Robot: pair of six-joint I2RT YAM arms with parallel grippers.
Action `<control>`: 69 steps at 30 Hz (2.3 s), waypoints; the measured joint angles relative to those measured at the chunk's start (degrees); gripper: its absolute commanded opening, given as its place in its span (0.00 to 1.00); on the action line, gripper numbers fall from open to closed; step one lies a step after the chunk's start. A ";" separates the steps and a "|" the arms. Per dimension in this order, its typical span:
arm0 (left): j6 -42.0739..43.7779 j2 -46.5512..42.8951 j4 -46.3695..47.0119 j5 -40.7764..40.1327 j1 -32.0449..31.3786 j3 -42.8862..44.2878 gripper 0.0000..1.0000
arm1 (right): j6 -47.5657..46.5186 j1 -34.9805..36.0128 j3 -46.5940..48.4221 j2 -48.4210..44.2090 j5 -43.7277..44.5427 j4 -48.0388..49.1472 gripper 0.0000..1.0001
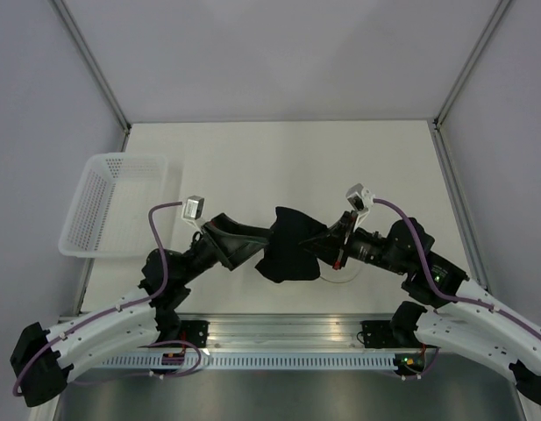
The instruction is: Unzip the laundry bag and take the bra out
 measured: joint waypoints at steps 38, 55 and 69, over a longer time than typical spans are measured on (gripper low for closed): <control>10.86 4.83 -11.61 1.44 -0.33 5.75 0.02 | 1.36 0.11 -0.15 1.38 -1.62 3.82 0.79; 32.63 5.51 -65.42 -52.37 7.32 34.69 0.02 | -1.11 0.00 1.03 -3.19 7.13 -4.63 0.98; 33.59 28.50 -75.73 -44.48 54.88 51.98 0.02 | -0.76 0.00 -1.16 3.63 3.43 -0.90 0.98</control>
